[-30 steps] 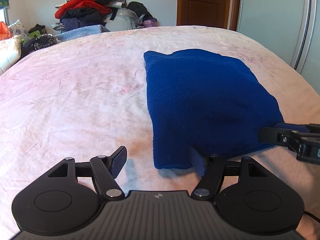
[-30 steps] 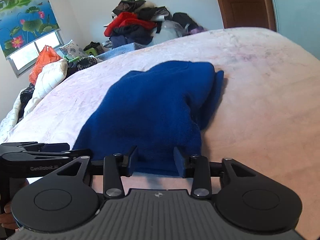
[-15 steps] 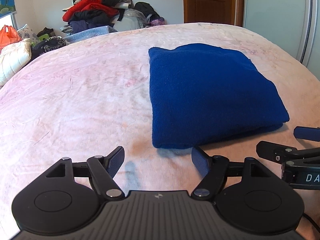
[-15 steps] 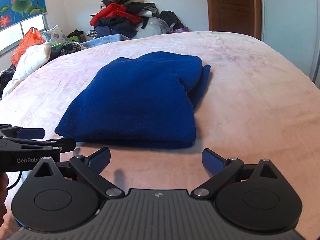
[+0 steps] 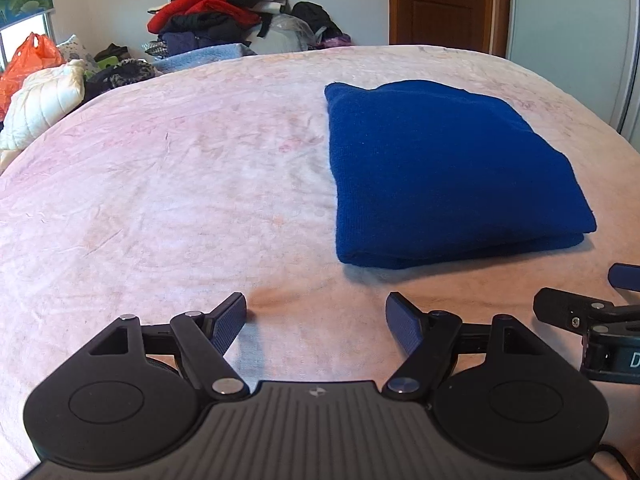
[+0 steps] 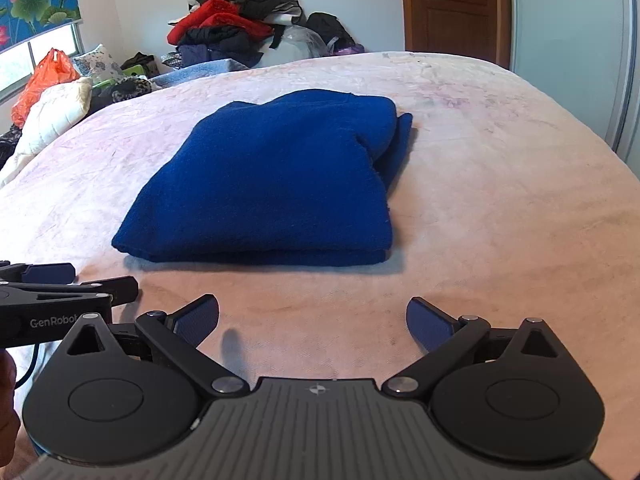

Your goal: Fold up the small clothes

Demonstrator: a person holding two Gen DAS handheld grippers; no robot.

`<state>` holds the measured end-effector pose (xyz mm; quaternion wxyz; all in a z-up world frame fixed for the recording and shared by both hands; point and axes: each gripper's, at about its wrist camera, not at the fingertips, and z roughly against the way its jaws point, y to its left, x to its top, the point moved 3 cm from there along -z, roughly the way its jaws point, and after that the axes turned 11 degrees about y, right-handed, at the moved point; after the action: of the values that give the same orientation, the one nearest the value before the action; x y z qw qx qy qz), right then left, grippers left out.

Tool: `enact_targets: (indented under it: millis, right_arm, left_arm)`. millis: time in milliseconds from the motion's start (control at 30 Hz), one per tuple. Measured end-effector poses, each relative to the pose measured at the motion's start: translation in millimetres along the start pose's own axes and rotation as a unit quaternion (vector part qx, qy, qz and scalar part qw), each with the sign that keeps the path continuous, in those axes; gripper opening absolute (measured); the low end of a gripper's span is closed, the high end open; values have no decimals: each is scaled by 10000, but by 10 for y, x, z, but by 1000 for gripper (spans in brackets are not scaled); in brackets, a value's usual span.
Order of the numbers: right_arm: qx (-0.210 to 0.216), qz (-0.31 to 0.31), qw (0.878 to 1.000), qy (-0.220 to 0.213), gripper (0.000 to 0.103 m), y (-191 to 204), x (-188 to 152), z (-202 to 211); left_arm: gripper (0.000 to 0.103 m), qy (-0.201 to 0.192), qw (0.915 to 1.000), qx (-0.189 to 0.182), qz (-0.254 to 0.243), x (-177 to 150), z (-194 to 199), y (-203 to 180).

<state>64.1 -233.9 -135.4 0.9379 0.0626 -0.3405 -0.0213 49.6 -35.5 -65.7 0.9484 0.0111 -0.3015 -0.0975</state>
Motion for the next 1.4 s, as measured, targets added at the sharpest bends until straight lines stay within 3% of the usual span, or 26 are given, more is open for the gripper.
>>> enact_targets:
  millis: [267,467,567,933,1233,1400]
  right_arm:
    - [-124,-24,9999,-115,102,17,-22,-29]
    - [-463,79,9986,-234,102,25,-56,-74]
    - [-649,182,9973,-295,102,27,-83,-121]
    - [-650,205,9972,-309,103,18,-87,-170]
    - [-601,194,9975,-322,103,-42,-42,-193]
    - [-663,252,9970,-306,103,-13,-50,-206]
  left_arm:
    - [84,-38,10000,13,46,-30,-9,20]
    - [102,-220,9996,144,121,-84,-69,62]
    - [103,-350,9992,69,170,-114,-88,91]
    - [103,-595,9980,205,101,-164,-74,49]
    - [103,-614,9978,240,84,-166,-77,34]
    - [103,-543,9982,31,249,-164,-102,86]
